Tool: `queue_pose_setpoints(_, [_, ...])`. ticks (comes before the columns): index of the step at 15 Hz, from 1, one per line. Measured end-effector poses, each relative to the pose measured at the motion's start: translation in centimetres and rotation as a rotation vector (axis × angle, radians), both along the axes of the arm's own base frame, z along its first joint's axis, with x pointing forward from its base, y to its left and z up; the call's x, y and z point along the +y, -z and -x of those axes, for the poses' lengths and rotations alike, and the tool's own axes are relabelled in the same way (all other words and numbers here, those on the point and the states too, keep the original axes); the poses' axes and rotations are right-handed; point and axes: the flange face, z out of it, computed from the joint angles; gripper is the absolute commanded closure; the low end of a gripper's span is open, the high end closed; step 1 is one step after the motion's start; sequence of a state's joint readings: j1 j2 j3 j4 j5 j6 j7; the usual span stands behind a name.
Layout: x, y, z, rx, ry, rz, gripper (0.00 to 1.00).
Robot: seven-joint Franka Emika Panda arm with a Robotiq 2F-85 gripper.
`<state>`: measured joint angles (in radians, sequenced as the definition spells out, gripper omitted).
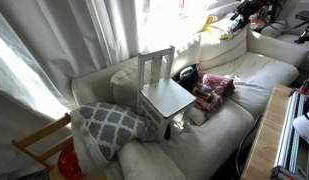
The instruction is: Put the grey towel in the black hat and put the red towel
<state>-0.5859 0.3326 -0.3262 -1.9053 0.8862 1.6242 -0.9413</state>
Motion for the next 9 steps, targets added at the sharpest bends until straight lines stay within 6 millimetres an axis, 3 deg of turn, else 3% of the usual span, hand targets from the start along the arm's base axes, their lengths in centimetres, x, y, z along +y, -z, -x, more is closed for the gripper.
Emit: queue_pose_setpoints(9, [0.29, 0.02, 0.16, -0.007, 0.0, -0.003, 0.0])
